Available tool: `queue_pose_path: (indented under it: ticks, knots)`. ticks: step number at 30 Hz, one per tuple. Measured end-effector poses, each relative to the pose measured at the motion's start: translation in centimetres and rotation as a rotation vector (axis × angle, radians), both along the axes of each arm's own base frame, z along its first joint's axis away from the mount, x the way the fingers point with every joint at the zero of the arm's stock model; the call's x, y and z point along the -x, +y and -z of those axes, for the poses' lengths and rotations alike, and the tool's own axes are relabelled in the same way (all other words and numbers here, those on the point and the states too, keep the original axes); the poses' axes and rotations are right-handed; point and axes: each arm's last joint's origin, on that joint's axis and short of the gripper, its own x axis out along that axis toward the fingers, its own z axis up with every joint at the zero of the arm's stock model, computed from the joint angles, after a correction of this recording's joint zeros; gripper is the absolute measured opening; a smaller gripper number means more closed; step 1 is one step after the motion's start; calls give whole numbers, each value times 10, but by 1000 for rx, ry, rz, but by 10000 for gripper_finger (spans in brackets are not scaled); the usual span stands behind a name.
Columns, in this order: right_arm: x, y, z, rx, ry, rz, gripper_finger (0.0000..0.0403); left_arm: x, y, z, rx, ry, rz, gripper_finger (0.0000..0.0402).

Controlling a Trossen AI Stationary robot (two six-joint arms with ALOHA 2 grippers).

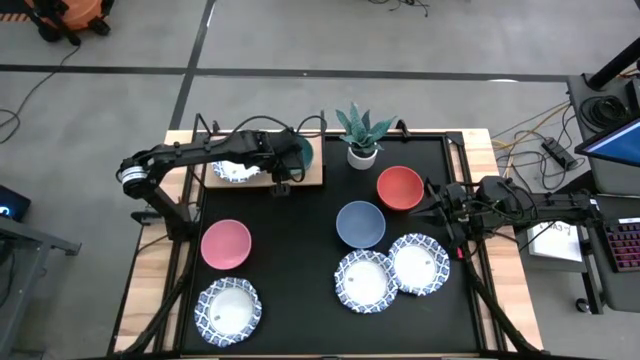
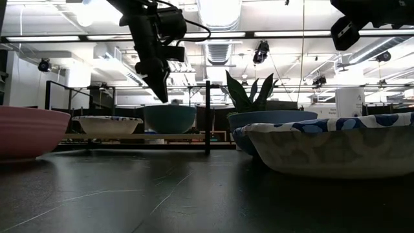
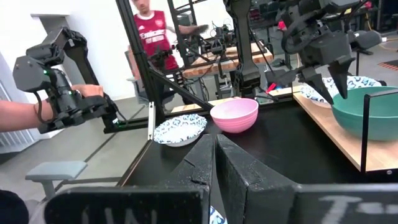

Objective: Place and stack bowls onto a shelf
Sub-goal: Stack the blue bowl on top of the green bowl on the shelf

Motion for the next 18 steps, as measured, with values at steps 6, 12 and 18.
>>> queue_pose_path:
  ticks: [6,12,18]
  knots:
    - [0,0,0,-22,5,1,9,4,-2,-3,-4,13,-15,141]
    - [-4,0,0,-53,10,2,9,18,-11,-20,28,-31,-104,151]
    - [-25,0,1,-40,-5,1,9,26,-37,-44,66,-178,-163,147]
